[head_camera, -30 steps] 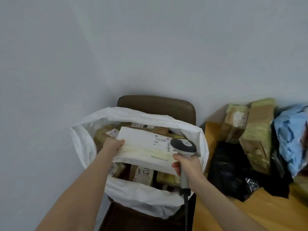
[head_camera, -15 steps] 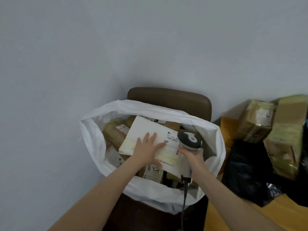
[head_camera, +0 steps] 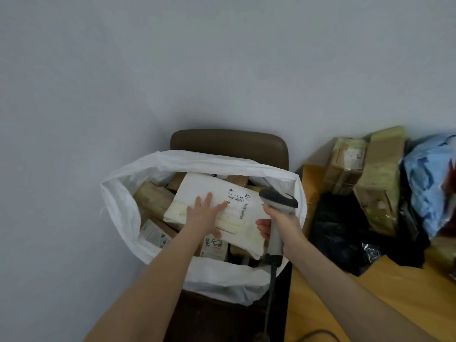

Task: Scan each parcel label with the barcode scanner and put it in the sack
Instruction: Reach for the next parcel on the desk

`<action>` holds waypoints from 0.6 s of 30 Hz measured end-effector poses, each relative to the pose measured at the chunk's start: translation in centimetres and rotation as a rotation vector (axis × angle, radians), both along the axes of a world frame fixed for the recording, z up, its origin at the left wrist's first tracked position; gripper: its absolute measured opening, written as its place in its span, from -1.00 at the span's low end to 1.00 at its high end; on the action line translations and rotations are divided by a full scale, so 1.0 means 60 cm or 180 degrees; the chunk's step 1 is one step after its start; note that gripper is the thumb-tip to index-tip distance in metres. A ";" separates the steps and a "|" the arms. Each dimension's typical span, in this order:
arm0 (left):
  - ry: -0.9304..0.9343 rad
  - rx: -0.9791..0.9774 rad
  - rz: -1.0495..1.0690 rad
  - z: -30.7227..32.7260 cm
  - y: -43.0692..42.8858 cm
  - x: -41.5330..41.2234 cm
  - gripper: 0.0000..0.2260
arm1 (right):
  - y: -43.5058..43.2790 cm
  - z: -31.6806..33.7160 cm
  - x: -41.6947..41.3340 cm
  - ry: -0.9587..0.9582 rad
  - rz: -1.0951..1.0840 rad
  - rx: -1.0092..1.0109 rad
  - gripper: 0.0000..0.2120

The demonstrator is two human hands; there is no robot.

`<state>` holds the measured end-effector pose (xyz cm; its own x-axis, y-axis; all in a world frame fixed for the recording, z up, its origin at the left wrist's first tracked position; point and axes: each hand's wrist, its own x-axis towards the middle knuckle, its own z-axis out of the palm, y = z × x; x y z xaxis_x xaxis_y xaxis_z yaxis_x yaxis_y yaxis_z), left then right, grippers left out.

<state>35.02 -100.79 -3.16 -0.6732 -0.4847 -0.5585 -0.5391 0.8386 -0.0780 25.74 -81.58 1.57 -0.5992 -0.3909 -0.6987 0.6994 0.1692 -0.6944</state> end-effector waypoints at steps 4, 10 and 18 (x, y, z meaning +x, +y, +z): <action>0.0148 -0.0080 0.0006 0.030 0.024 -0.007 -0.26 | 0.050 0.029 0.001 -0.0102 -0.0153 -0.0133 -0.75; 0.0787 -0.0332 -0.0007 0.096 0.122 -0.076 -0.43 | 0.154 0.088 -0.022 0.0073 -0.0444 -0.0352 -0.80; 0.1984 0.0040 -0.0219 0.179 0.392 -0.230 -0.57 | 0.392 0.139 -0.105 0.0557 -0.0798 -0.0435 -0.87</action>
